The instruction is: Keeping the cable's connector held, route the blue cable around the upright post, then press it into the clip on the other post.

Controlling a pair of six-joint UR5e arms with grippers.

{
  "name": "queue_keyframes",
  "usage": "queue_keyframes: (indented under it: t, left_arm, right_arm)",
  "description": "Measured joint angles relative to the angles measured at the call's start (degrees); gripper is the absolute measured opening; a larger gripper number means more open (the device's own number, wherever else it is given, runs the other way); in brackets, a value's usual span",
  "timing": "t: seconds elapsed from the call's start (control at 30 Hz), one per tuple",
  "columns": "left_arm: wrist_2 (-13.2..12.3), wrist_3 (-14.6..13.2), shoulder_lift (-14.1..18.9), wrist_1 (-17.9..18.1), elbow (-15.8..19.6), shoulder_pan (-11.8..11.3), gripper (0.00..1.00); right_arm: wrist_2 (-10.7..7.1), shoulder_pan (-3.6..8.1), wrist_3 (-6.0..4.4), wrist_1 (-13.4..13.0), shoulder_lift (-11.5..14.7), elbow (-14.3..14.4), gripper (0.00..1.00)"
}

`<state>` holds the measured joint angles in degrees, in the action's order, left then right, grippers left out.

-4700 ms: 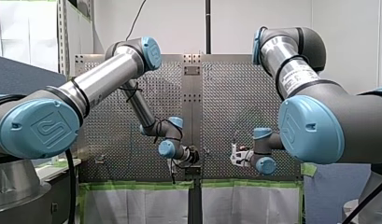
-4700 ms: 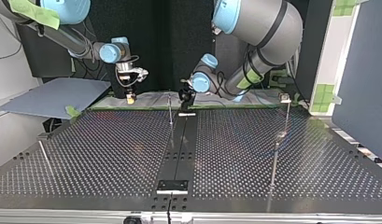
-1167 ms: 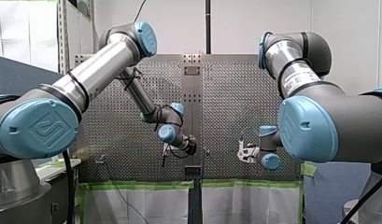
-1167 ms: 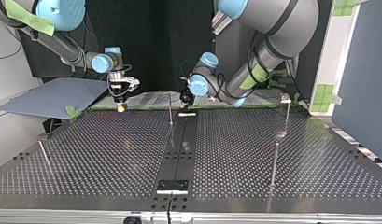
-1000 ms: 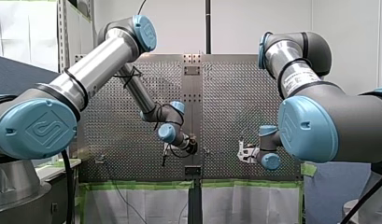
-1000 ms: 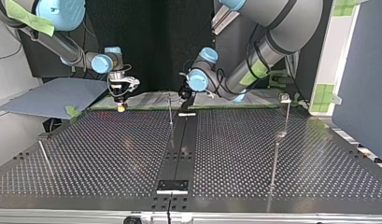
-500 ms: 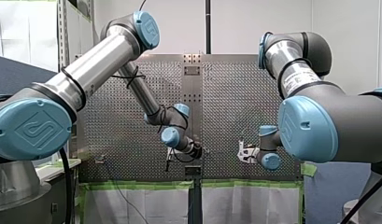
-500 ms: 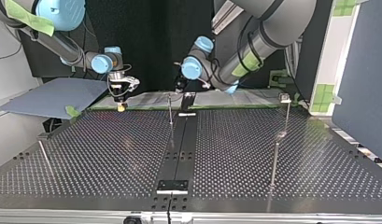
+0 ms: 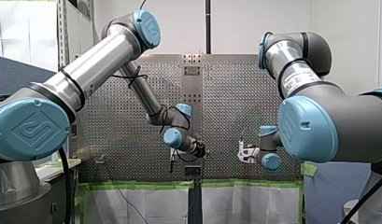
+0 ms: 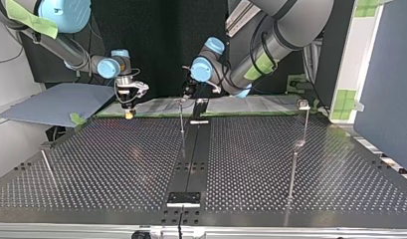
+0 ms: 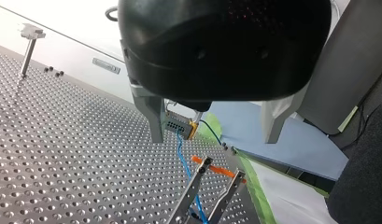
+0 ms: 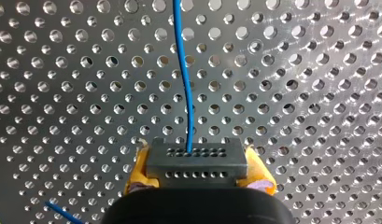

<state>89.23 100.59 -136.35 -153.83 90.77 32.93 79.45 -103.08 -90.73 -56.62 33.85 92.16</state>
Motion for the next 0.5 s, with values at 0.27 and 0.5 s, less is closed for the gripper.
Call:
queue_keyframes:
  t: [0.27, 0.5]
  left_arm:
    - [0.9, 0.3, 0.0, -0.1, 0.0, 0.3, 1.00]
    - [3.0, 1.0, 0.0, -1.9, 0.0, 0.5, 1.00]
  right_arm:
    - [0.01, 0.01, -0.06, 0.1, 0.0, 0.0, 0.00]
    - [0.01, -0.02, -0.02, 0.4, 0.0, 0.0, 0.00]
